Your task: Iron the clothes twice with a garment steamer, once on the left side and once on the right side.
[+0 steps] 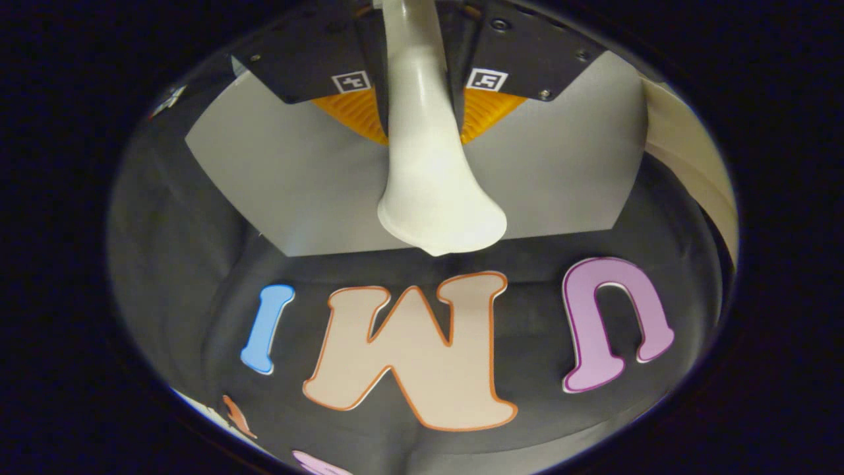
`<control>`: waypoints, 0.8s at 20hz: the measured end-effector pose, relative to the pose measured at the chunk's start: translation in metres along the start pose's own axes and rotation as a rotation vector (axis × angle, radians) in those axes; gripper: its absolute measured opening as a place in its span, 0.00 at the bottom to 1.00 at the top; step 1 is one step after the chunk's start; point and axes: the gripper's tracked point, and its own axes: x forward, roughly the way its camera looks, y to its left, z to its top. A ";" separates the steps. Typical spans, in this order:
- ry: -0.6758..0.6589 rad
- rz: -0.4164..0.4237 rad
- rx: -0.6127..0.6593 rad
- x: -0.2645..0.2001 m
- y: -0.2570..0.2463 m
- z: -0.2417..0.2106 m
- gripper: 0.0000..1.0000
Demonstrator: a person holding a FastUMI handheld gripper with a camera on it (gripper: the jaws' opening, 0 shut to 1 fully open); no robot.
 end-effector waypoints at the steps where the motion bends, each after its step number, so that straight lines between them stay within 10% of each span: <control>1: -0.028 -0.003 0.005 -0.006 0.000 0.005 0.38; 16: -0.324 -0.010 0.023 -0.163 0.034 0.011 0.36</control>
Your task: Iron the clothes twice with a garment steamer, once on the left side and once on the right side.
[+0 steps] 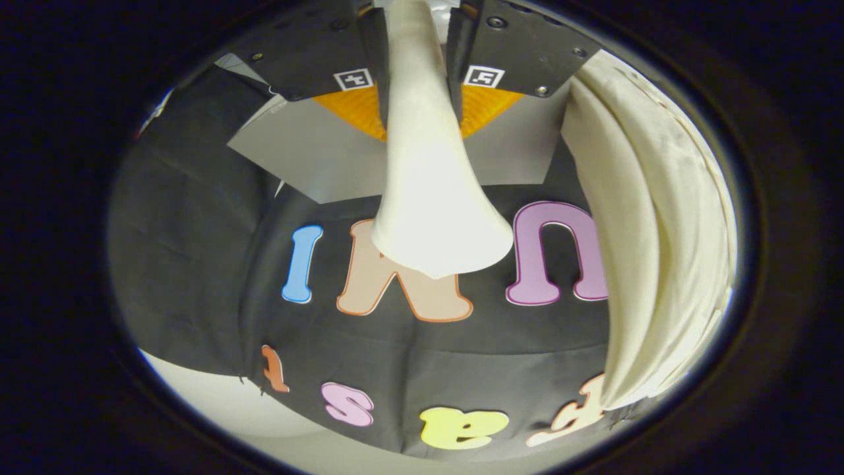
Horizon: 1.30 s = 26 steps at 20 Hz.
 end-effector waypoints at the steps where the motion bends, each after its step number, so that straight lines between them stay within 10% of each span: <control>1: -0.005 0.006 0.003 -0.014 0.005 0.001 0.36; 19: -0.149 0.143 0.000 -0.312 0.115 -0.009 0.35; 26: -0.156 0.206 -0.035 -0.341 0.177 -0.043 0.35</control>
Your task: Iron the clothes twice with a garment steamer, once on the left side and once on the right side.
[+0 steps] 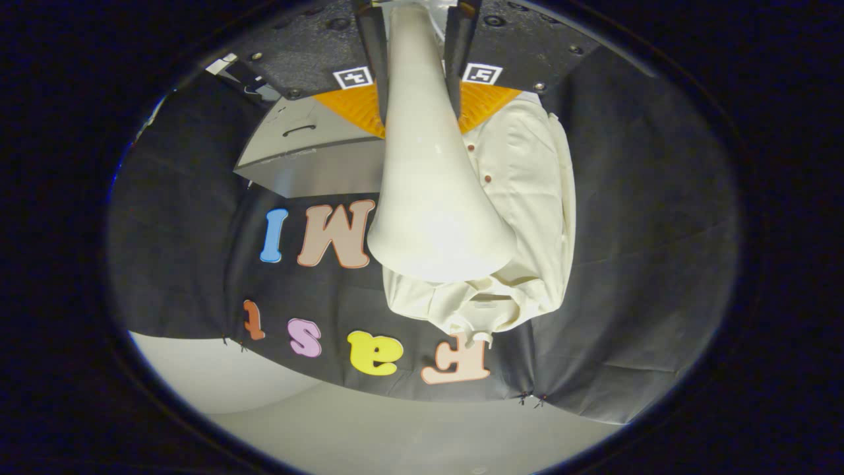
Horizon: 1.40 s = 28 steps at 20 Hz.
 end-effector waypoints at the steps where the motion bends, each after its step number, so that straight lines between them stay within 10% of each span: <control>1: -0.012 0.014 -0.017 0.001 0.013 -0.002 0.35; 28: -0.068 0.047 0.083 0.195 0.141 0.081 0.35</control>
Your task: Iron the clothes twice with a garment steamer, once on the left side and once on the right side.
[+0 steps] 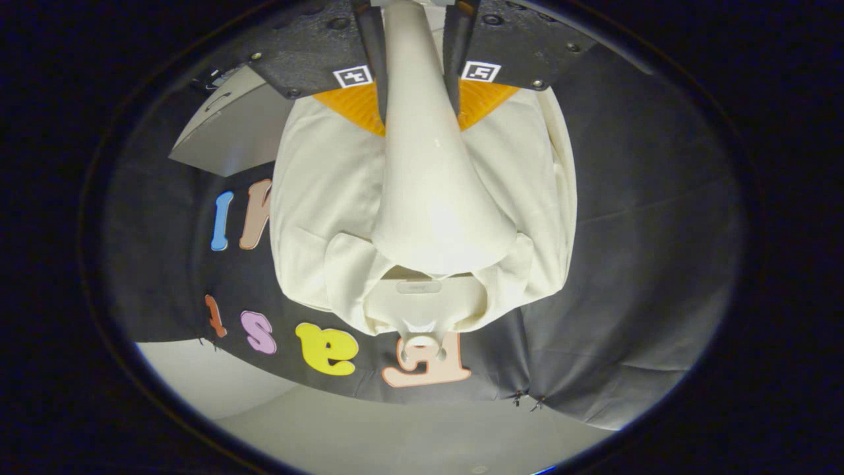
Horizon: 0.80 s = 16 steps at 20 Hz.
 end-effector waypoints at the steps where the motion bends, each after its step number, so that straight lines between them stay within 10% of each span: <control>1: 0.011 -0.002 -0.011 0.007 0.001 -0.004 0.35; 16: 0.100 -0.079 -0.092 0.026 0.015 -0.090 0.35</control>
